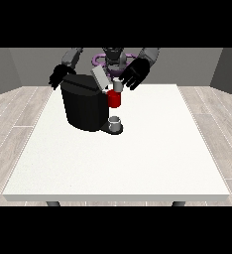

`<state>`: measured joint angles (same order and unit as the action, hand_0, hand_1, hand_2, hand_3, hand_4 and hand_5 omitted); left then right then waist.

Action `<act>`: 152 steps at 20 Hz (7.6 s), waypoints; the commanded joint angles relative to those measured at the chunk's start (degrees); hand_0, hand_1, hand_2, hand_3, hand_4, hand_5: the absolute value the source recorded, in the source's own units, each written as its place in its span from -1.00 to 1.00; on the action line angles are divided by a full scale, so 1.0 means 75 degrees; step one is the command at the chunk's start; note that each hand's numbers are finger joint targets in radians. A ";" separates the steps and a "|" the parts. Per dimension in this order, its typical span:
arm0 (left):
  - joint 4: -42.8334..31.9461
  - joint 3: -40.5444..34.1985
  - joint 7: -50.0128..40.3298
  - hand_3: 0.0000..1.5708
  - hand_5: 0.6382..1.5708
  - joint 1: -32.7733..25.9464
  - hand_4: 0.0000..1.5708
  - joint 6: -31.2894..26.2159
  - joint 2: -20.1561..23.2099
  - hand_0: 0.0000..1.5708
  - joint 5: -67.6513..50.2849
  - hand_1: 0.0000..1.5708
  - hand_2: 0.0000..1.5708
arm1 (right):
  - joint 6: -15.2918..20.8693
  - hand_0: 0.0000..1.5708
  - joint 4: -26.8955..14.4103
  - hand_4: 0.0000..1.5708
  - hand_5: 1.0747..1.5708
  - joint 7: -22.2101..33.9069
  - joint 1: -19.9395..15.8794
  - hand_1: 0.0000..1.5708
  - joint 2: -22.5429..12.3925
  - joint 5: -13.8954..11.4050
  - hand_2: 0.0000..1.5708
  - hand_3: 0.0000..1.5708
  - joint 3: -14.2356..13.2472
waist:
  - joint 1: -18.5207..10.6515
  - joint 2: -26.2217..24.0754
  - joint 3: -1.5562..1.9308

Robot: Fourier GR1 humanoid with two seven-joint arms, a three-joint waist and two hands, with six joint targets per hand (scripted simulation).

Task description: Insert the coffee pod into the coffee machine and close the lid

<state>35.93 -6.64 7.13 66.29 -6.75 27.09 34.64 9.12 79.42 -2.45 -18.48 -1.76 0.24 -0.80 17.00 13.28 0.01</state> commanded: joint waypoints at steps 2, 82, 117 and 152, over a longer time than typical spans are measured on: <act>-0.0013 0.0122 0.0234 0.57 1.00 -0.0264 -0.37 -0.0114 -0.0142 0.67 0.0086 0.67 0.69 | -0.0043 -1.00 0.0019 -0.34 1.00 -0.0062 0.0068 -1.00 -0.0164 0.0107 -1.00 -1.00 -0.0235 | -0.0178 -0.0045 0.0000; 0.0196 -0.0750 0.0155 -1.00 1.00 -0.1243 -1.00 -0.0680 -0.1438 -1.00 -0.0363 -1.00 -1.00 | -0.0008 -1.00 -0.0771 -0.46 1.00 -0.0815 0.1396 -1.00 -0.0144 0.0518 -1.00 -1.00 -0.0781 | -0.1245 -0.1672 -0.0001; 0.3303 -0.1058 0.0526 -1.00 1.00 -0.5929 -1.00 -0.1440 -0.3562 -1.00 -0.3726 -1.00 -1.00 | -0.1605 -1.00 0.0023 -1.00 1.00 0.0618 -0.0185 -1.00 -0.1192 0.0509 -1.00 -1.00 -0.0399 | -0.3472 -0.2731 0.0000; 0.5516 -0.0619 -0.0144 -1.00 1.00 -0.6996 -1.00 -0.0685 -0.2792 -1.00 -0.4770 -1.00 -1.00 | -0.1767 -1.00 -0.2491 -1.00 1.00 -0.0337 -0.2391 -1.00 -0.0866 -0.0212 -1.00 -1.00 -0.0398 | -0.3127 -0.1133 -0.0002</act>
<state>79.26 -9.90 4.09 14.20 -11.85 4.83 -0.54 -3.49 62.21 -4.93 -35.57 -8.61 -0.54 -4.63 -7.07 3.24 -0.20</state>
